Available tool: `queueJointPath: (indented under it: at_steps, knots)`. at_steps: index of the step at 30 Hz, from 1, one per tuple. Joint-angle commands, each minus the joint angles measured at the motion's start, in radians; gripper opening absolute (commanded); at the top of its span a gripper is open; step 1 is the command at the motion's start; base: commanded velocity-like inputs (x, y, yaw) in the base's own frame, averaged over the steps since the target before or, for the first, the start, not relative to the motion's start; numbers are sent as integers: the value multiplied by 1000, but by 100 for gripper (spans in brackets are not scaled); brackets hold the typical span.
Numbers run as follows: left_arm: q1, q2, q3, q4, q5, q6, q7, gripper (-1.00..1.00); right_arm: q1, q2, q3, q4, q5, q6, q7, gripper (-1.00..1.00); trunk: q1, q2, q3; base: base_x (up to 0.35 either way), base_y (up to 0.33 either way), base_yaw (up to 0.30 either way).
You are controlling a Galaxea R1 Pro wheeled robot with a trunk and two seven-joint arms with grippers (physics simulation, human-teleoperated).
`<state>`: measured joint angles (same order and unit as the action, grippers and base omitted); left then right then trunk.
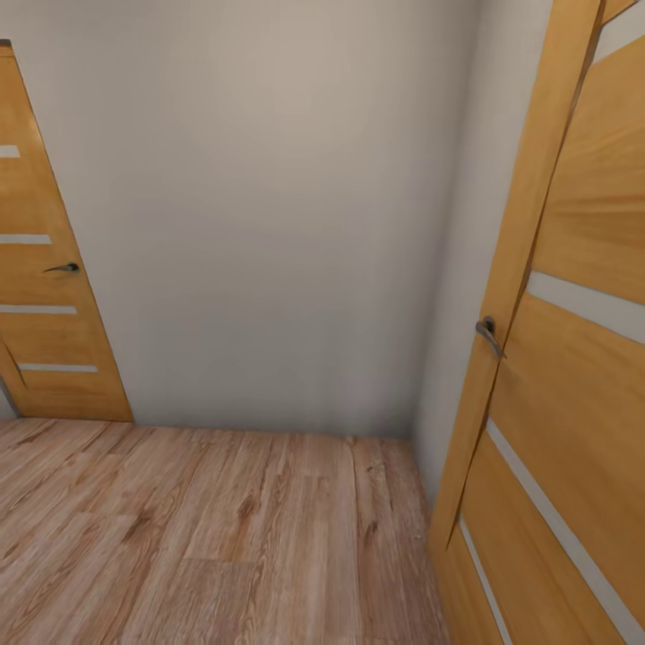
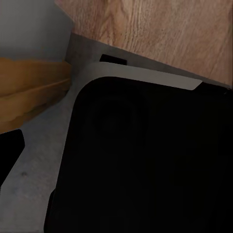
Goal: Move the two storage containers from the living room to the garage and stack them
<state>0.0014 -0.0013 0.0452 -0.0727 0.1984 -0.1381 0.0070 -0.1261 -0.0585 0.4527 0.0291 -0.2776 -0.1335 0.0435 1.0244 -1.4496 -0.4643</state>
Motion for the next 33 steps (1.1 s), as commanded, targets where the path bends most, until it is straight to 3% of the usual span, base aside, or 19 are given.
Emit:
queueJointPath:
  at_steps: [1, 13, 33]
  knots:
    - [0, 0, 4, -1, 1, -2, 1, 100, -1, 0, 7, 3, -11, -6, 4, 100, 1, 0, -1, 315, 0, 0]
    - [0, 0, 4, -1, 1, -2, 1, 100, -1, 1, 9, 3, -11, -6, 3, 100, 1, 0, -1, 237, 0, 0]
    - [0, 0, 5, -2, 1, -2, 4, 100, -1, 0, 9, 3, -11, -6, 3, 100, 1, 0, -1, 10, -22, 0]
